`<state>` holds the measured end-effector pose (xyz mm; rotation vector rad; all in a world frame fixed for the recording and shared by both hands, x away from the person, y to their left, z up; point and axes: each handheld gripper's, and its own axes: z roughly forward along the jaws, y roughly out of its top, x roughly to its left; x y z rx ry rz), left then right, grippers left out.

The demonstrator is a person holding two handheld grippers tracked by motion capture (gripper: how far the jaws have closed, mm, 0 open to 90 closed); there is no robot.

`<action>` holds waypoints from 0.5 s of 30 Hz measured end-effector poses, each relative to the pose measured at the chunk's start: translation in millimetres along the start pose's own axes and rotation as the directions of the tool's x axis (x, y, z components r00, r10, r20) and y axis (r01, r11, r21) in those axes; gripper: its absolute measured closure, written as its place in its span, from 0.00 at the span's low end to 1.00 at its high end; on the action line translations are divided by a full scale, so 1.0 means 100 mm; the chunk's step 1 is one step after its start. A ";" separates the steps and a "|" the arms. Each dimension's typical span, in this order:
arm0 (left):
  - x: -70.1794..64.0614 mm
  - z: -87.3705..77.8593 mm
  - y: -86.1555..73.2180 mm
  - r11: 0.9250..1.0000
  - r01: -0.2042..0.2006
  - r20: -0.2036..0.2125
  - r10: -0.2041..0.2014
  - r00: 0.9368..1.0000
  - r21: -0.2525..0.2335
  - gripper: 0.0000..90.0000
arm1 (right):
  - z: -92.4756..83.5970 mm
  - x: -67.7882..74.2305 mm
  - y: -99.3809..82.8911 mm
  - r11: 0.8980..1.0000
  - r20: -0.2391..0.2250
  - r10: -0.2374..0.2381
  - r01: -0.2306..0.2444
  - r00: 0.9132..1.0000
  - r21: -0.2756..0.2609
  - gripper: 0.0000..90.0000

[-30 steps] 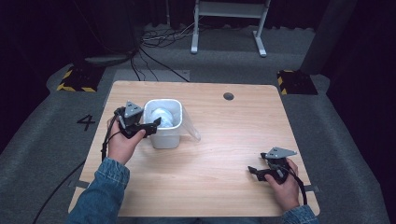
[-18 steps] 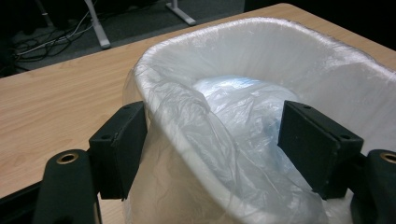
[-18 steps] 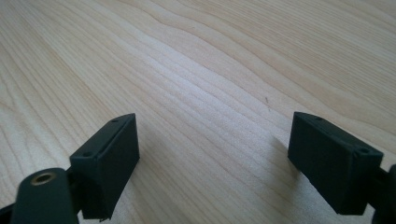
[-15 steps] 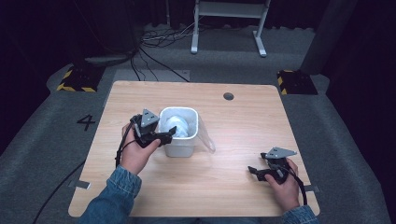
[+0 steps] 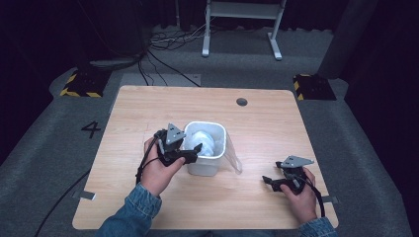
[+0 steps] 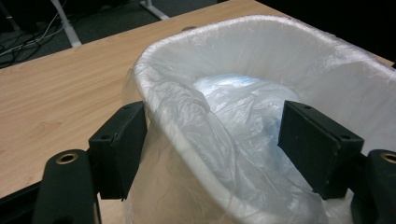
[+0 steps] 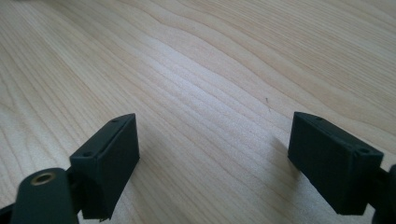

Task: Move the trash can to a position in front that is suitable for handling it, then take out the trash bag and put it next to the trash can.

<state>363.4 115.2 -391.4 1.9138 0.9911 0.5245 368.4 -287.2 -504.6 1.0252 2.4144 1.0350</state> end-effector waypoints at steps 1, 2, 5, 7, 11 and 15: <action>-0.03 0.00 0.00 1.000 -0.001 0.001 0.001 1.000 0.002 0.27 | 0.00 0.00 0.00 1.000 0.000 0.000 0.000 1.000 0.000 0.18; -0.05 0.00 0.00 1.000 -0.002 0.003 0.002 1.000 0.005 0.27 | 0.00 0.00 0.00 1.000 0.000 0.000 0.000 1.000 0.000 0.18; -0.13 0.01 0.00 1.000 -0.007 0.016 0.007 1.000 0.000 0.27 | 0.00 0.00 0.00 1.000 0.000 0.000 0.000 1.000 0.000 0.18; -0.15 0.02 0.01 1.000 -0.008 0.026 0.008 1.000 -0.001 0.27 | 0.00 0.00 0.00 1.000 0.000 0.000 0.000 1.000 0.000 0.18; -0.16 -0.03 0.03 1.000 0.001 0.031 0.000 1.000 -0.027 0.25 | 0.00 0.00 0.00 1.000 0.000 0.000 0.000 1.000 0.000 0.18; -0.12 -0.15 0.05 0.999 -0.006 0.007 0.007 1.000 -0.054 0.24 | 0.00 0.01 0.00 1.000 0.005 0.003 -0.003 1.000 0.001 0.18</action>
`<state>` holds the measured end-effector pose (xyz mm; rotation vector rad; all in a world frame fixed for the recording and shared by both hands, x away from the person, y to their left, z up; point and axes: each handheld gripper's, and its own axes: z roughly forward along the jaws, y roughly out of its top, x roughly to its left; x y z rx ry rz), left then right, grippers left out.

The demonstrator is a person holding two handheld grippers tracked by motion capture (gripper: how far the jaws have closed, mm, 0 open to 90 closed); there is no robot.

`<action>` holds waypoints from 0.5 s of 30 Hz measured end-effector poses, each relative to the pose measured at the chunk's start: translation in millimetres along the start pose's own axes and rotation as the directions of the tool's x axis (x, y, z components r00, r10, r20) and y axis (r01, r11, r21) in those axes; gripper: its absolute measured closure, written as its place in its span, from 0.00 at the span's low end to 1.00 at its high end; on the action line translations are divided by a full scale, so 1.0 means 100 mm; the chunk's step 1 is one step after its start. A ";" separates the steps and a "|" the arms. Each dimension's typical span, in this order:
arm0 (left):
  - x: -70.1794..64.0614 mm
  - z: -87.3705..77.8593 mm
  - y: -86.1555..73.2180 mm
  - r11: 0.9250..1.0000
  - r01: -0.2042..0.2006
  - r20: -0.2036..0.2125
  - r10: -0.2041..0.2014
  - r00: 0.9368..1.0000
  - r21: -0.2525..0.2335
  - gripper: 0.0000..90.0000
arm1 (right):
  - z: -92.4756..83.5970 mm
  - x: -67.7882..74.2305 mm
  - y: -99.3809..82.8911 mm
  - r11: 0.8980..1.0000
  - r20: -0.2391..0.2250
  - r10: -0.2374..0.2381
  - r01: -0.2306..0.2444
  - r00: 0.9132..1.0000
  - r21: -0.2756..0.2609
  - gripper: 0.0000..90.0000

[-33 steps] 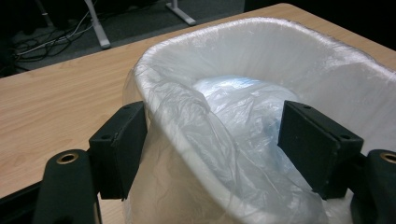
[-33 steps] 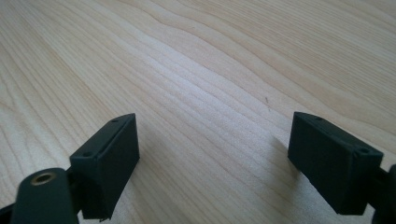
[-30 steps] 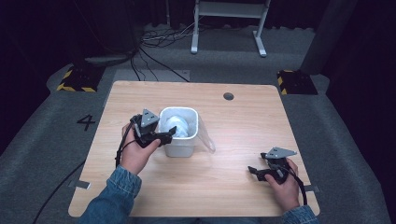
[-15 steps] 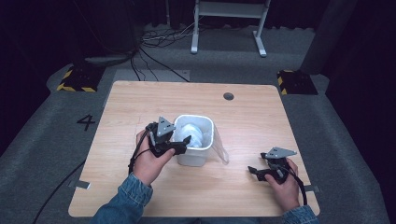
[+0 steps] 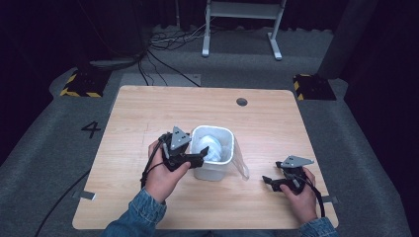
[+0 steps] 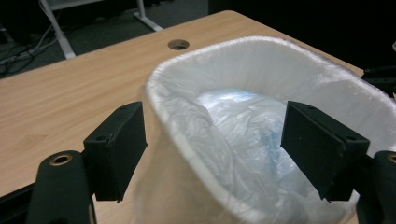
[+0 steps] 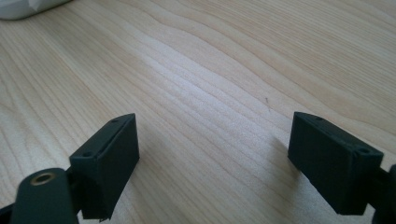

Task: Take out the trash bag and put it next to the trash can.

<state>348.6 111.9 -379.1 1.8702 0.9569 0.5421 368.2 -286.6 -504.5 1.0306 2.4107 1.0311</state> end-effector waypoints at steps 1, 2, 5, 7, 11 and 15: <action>0.03 -0.05 0.00 1.000 -0.012 -0.015 0.012 1.000 -0.001 0.24 | 0.00 0.00 0.00 1.000 0.000 0.001 -0.001 1.000 0.000 0.18; 0.05 -0.09 -0.01 1.000 -0.015 -0.026 0.015 1.000 -0.006 0.24 | 0.00 0.00 0.00 1.000 0.000 0.001 -0.001 1.000 0.000 0.18; 0.11 -0.19 -0.06 0.999 -0.055 -0.065 0.055 0.996 0.004 0.23 | 0.00 0.01 0.00 1.000 0.011 0.010 -0.010 1.000 0.003 0.17; 0.14 -0.25 -0.10 0.998 -0.056 -0.071 0.055 0.996 0.000 0.23 | 0.00 0.04 0.00 0.999 0.041 0.036 -0.036 0.999 0.003 0.17; 0.16 -0.38 -0.18 0.999 -0.048 -0.073 0.048 0.996 -0.006 0.22 | -0.01 0.09 0.04 1.000 0.013 0.011 -0.011 1.000 0.010 0.26; 0.16 -0.50 -0.18 0.997 -0.039 -0.064 0.035 0.997 -0.062 0.22 | -0.09 0.20 0.13 0.999 -0.019 -0.010 0.010 1.000 -0.039 0.26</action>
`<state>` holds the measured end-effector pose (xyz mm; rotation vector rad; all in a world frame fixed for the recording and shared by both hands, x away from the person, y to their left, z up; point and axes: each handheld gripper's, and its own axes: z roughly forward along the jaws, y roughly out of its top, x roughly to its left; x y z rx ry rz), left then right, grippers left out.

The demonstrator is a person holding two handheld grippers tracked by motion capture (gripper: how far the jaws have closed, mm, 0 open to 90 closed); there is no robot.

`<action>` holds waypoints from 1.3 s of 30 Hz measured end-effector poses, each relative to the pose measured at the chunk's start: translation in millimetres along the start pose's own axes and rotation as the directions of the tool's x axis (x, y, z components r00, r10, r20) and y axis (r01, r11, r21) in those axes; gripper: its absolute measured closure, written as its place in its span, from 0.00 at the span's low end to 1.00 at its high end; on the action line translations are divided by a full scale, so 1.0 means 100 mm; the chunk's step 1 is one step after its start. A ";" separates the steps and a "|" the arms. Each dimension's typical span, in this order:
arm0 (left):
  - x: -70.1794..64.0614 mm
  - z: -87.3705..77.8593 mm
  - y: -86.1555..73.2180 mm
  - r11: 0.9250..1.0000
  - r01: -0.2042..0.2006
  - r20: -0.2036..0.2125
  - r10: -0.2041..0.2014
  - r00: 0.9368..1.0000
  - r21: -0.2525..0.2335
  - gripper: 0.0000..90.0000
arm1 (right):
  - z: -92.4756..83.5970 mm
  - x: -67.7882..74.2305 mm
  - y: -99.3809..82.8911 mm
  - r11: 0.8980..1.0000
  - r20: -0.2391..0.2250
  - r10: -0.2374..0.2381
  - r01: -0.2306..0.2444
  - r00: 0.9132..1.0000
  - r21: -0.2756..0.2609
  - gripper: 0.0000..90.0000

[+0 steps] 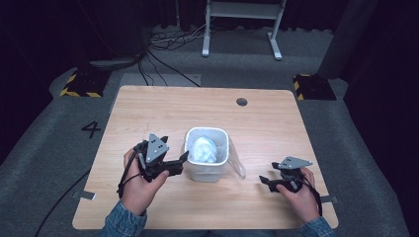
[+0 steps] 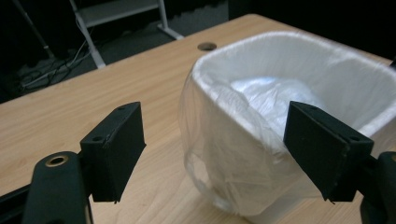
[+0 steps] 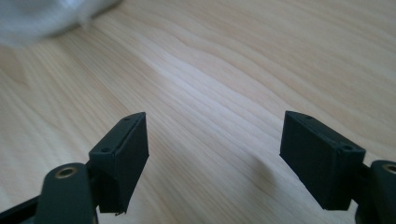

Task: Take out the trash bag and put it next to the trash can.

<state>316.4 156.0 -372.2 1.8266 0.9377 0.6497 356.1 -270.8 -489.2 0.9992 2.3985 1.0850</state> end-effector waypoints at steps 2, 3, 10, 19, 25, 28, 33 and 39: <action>0.00 -0.05 0.02 0.999 0.011 0.012 -0.011 1.000 -0.031 0.22 | -0.05 0.05 0.06 1.000 -0.014 -0.012 0.011 1.000 -0.022 0.26; 0.00 -0.08 0.03 0.999 0.006 0.010 -0.005 1.000 -0.039 0.22 | -0.07 0.08 0.09 0.999 -0.021 -0.016 0.015 1.000 -0.031 0.26; 0.00 -0.30 0.04 0.999 -0.014 -0.015 0.013 1.000 -0.029 0.21 | -0.17 0.27 0.27 0.997 -0.069 -0.071 0.069 0.995 -0.038 0.26; 0.04 -0.36 -0.24 0.995 -0.056 -0.034 0.059 0.998 0.078 0.21 | -0.25 0.45 0.46 0.991 -0.096 -0.116 0.110 0.989 -0.071 0.27; 0.00 -0.27 -0.40 0.990 -0.060 0.024 0.057 0.998 0.130 0.21 | -0.22 0.56 0.57 0.988 -0.132 -0.138 0.127 0.982 -0.088 0.28; -0.02 -0.21 -0.45 0.988 -0.055 0.043 0.049 0.998 0.147 0.20 | -0.20 0.62 0.63 0.986 -0.160 -0.152 0.137 0.975 -0.099 0.28; -0.10 -0.04 -0.50 0.984 -0.077 0.085 0.064 0.994 0.161 0.20 | -0.14 0.70 0.72 0.981 -0.189 -0.180 0.162 0.965 -0.110 0.33; -0.18 0.16 -0.54 0.979 -0.127 0.154 0.102 0.983 0.157 0.19 | -0.08 0.78 0.83 0.974 -0.204 -0.203 0.178 0.958 -0.138 0.46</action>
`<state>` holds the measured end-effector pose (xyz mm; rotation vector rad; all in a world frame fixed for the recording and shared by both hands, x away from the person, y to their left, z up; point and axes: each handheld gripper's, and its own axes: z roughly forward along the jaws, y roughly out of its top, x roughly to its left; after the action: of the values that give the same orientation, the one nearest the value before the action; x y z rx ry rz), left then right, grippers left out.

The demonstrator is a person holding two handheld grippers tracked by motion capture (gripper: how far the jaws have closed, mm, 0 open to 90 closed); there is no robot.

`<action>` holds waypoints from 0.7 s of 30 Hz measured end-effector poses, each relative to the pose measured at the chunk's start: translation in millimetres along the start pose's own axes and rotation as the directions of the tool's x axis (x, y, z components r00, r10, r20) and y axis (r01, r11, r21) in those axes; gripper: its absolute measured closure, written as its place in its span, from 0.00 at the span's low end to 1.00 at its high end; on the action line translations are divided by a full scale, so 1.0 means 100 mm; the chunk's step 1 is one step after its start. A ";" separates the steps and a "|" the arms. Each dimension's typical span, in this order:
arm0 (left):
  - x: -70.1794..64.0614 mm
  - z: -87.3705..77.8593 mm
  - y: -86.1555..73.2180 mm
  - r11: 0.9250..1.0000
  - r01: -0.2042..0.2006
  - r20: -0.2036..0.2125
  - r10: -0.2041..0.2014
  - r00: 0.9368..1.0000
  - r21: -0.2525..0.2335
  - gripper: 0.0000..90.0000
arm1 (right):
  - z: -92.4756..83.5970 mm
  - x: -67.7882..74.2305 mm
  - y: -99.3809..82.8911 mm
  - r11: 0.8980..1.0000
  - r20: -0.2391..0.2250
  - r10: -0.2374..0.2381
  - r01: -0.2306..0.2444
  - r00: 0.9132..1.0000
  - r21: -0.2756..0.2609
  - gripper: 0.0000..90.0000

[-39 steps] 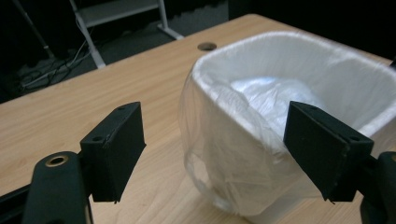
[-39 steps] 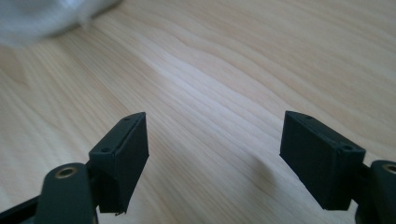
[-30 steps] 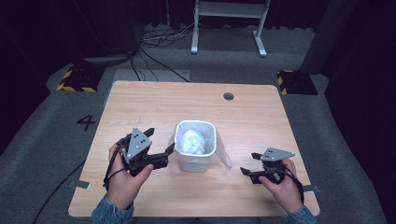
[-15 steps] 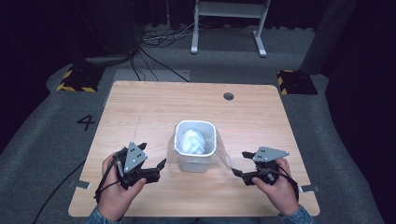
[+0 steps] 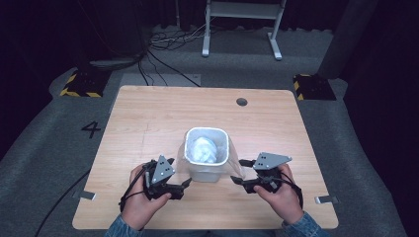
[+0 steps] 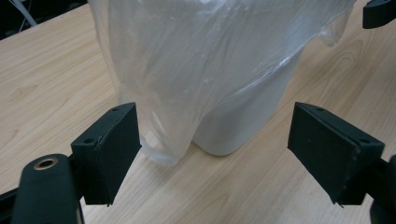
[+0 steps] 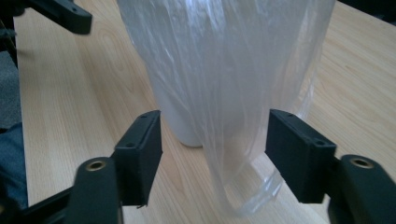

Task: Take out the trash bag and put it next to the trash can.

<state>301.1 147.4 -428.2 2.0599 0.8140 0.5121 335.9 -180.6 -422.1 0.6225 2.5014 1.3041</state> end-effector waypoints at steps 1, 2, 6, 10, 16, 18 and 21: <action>0.00 0.03 0.00 1.000 0.004 0.002 -0.004 1.000 0.000 0.20 | 0.01 0.00 0.01 1.000 -0.005 -0.001 0.001 1.000 0.003 0.51; 0.00 0.04 0.00 1.000 0.002 0.005 -0.002 1.000 -0.004 0.22 | 0.02 0.00 0.02 1.000 -0.010 -0.003 0.003 1.000 0.002 0.57; 0.00 0.02 0.02 1.000 0.017 0.002 -0.017 1.000 -0.011 0.55 | 0.01 0.02 0.05 1.000 -0.025 -0.013 0.013 1.000 0.007 0.81; -0.02 -0.09 0.06 1.000 -0.012 -0.015 0.012 1.000 -0.018 0.80 | -0.06 0.08 0.09 0.999 -0.017 -0.046 0.046 0.999 -0.007 0.93; -0.03 -0.27 0.13 0.997 -0.020 -0.018 0.018 1.000 -0.081 0.95 | -0.19 0.17 0.18 0.996 -0.013 -0.083 0.083 0.996 -0.043 0.98; -0.02 -0.31 0.15 0.994 -0.014 -0.016 0.013 1.000 -0.106 0.97 | -0.23 0.19 0.22 0.994 -0.015 -0.097 0.096 0.995 -0.055 0.98; -0.01 -0.37 0.21 0.991 -0.028 -0.026 0.025 0.999 -0.134 0.98 | -0.28 0.20 0.28 0.990 -0.009 -0.119 0.118 0.993 -0.079 0.98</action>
<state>285.7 158.1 -390.7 1.9462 0.7469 0.5919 313.9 -176.7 -383.5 0.4421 2.4436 1.3588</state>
